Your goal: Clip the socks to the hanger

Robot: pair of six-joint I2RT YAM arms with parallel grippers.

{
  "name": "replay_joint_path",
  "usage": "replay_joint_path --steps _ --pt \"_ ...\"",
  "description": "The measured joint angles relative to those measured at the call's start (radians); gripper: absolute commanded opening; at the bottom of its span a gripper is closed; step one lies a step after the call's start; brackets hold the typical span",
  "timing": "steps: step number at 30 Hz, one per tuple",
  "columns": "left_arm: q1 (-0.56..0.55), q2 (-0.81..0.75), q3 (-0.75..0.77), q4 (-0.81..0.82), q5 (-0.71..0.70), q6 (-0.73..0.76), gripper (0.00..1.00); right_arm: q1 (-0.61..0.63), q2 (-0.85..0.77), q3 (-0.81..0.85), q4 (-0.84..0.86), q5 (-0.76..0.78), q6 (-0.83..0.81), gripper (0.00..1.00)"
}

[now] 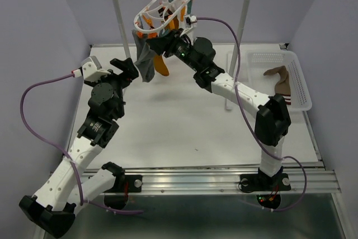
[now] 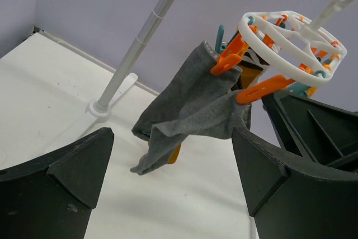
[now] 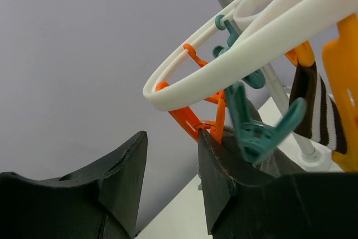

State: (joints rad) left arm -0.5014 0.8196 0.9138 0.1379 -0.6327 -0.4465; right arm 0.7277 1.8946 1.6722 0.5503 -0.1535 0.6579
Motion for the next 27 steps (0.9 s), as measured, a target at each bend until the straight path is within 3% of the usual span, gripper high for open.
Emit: replay_joint_path --steps 15,17,22,27 --pt "0.000 -0.080 0.001 -0.013 -0.026 0.000 0.99 0.055 0.219 0.243 -0.045 0.150 -0.038 0.47" --pt "0.000 -0.090 0.002 -0.018 -0.028 0.000 0.99 0.063 0.243 0.286 -0.043 0.188 -0.046 0.55" --pt "0.000 -0.102 0.003 -0.033 -0.033 0.007 0.99 0.079 0.308 0.409 -0.047 0.249 -0.077 0.63" --pt "0.000 -0.100 0.003 -0.011 -0.022 0.027 0.99 0.079 0.281 0.354 -0.072 0.246 -0.132 0.91"
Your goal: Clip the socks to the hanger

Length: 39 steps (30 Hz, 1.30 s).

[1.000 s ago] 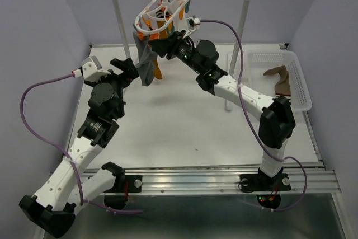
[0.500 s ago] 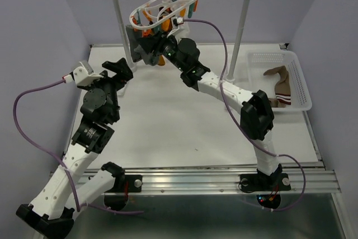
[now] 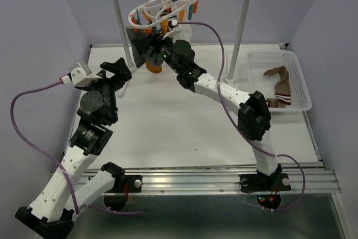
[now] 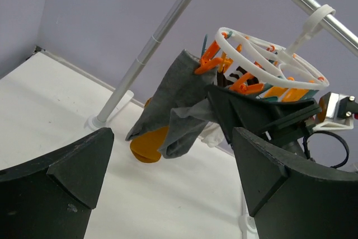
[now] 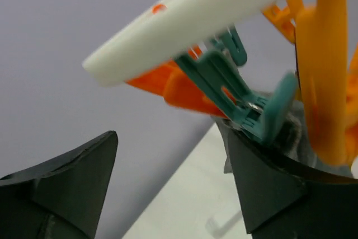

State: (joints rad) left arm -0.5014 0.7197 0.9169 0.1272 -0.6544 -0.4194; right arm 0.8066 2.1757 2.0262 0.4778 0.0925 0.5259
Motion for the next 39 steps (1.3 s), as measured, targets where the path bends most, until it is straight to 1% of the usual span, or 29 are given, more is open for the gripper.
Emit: replay_joint_path --steps 2,6,8,12,16,18,20,23,25,29,39 --pt "0.000 0.023 0.002 0.016 0.011 0.005 0.99 0.000 -0.059 -0.101 -0.030 -0.010 -0.028 1.00" --pt "0.006 0.099 0.037 0.060 0.053 0.011 0.99 0.000 -0.192 -0.286 -0.077 -0.033 -0.087 1.00" --pt "0.006 0.161 0.071 0.094 0.087 0.011 0.99 0.000 -0.281 -0.378 -0.104 -0.014 -0.106 1.00" --pt "0.006 0.298 0.133 0.148 0.183 0.011 0.99 0.000 -0.458 -0.537 -0.114 0.090 -0.138 1.00" --pt "0.006 0.469 0.219 0.171 0.318 0.010 0.99 -0.011 -0.589 -0.624 -0.110 0.213 -0.175 1.00" --pt "0.006 0.563 0.293 0.181 0.399 0.007 0.99 -0.039 -0.644 -0.663 -0.109 0.275 -0.190 1.00" --pt "0.006 0.622 0.341 0.184 0.459 0.005 0.99 -0.071 -0.673 -0.694 -0.107 0.302 -0.191 1.00" --pt "0.006 0.702 0.427 0.179 0.498 0.002 0.99 -0.143 -0.711 -0.750 -0.111 0.337 -0.182 1.00" --pt "0.007 0.755 0.501 0.150 0.482 0.001 0.99 -0.169 -0.719 -0.769 -0.113 0.347 -0.177 1.00" --pt "0.026 0.784 0.560 0.112 0.433 -0.008 0.99 -0.196 -0.724 -0.785 -0.121 0.360 -0.163 1.00" --pt "0.231 0.800 0.603 0.037 0.412 -0.041 0.99 -0.198 -0.716 -0.780 -0.119 0.354 -0.155 1.00"
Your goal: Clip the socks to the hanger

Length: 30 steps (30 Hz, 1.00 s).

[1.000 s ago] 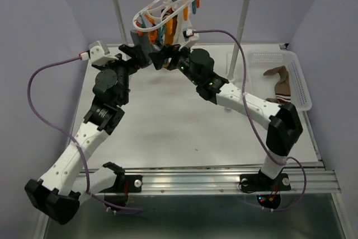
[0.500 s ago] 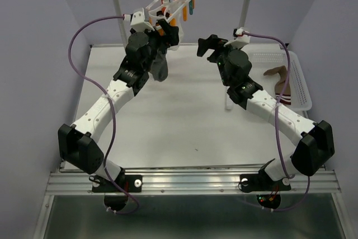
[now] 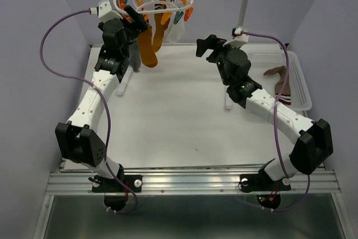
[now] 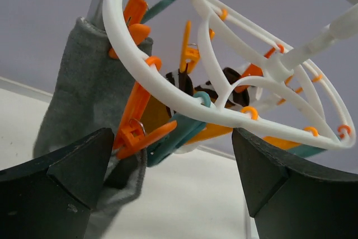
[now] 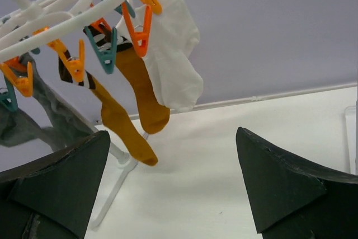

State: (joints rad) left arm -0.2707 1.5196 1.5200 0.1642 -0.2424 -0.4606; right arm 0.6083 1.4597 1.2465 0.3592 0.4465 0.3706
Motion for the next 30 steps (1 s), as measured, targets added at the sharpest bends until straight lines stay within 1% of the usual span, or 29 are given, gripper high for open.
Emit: replay_joint_path --steps 7,9,14,21,30 --pt "0.055 0.099 0.106 -0.005 0.049 0.009 0.99 0.000 0.043 0.011 0.024 -0.013 -0.005 1.00" --pt "0.066 0.114 0.113 -0.003 0.064 0.008 0.99 0.000 0.079 0.044 0.033 -0.011 -0.018 1.00" --pt "0.108 0.121 0.113 -0.004 0.094 0.004 0.99 0.000 0.148 0.115 0.047 -0.037 -0.094 1.00" --pt "0.142 0.121 0.113 0.019 0.162 0.014 0.99 0.000 0.158 0.125 0.084 -0.116 -0.213 1.00" --pt "0.140 0.094 0.107 0.025 0.207 0.043 0.99 0.000 0.165 0.161 0.097 -0.133 -0.244 1.00"
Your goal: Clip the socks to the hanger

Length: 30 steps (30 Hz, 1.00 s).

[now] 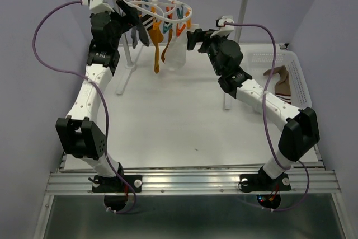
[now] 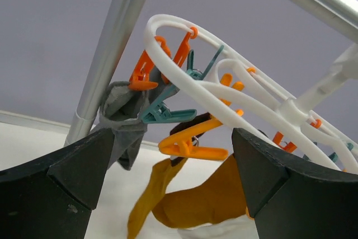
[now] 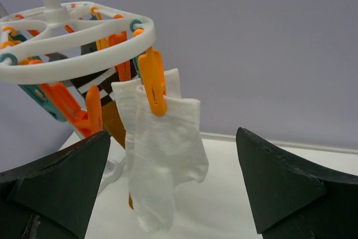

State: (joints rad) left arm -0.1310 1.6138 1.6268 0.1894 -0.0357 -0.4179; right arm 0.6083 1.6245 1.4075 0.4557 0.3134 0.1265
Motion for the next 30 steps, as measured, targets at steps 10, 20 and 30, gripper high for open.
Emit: replay_joint_path --steps 10,20,30 --pt "0.000 -0.052 -0.019 0.005 0.005 0.008 0.99 0.000 0.017 0.030 -0.019 -0.049 0.000 1.00" --pt "0.000 -0.164 -0.096 0.005 0.058 0.010 0.99 0.000 -0.054 0.008 -0.140 -0.090 0.009 1.00" --pt "0.000 -0.191 -0.148 0.016 0.088 -0.002 0.99 0.000 -0.112 0.003 -0.204 -0.113 0.009 1.00"
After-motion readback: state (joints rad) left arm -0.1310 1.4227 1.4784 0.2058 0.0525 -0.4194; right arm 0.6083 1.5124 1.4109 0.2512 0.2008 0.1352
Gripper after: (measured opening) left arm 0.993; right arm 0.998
